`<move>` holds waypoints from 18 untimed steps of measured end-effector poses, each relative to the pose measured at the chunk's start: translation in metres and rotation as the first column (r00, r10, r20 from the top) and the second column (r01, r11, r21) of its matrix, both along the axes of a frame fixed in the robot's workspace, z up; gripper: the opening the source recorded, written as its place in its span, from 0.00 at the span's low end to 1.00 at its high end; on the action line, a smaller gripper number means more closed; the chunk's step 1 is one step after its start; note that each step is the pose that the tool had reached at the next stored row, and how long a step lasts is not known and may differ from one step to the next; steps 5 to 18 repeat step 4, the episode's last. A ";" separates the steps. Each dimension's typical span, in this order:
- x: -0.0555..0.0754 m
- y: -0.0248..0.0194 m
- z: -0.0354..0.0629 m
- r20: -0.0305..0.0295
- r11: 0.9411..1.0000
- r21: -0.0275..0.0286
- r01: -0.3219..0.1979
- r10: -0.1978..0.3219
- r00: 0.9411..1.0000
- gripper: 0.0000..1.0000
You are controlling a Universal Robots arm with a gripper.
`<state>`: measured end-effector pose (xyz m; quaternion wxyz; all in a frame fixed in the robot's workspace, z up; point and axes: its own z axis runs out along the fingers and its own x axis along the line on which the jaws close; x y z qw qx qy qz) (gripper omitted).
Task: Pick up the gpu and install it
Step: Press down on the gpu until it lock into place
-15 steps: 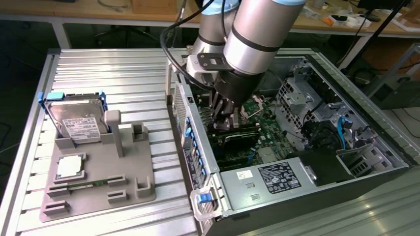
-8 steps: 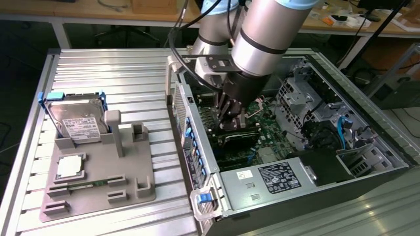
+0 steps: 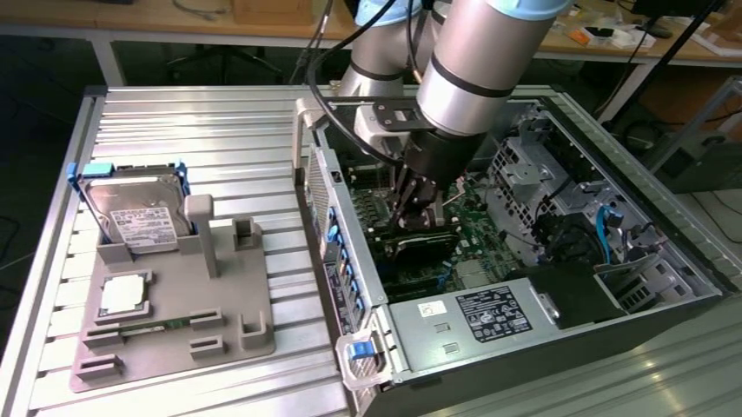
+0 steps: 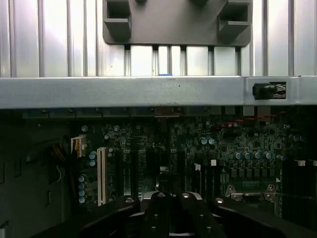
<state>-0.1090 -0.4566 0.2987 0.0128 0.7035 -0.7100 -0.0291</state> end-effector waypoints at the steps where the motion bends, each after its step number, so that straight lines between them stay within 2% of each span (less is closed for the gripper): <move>1: 0.000 0.0000 0.0000 0.000 1.000 0.000 0.000 0.000 1.000 0.11; 18: 0.000 0.0000 0.0000 0.000 1.000 0.000 0.000 0.000 1.000 0.11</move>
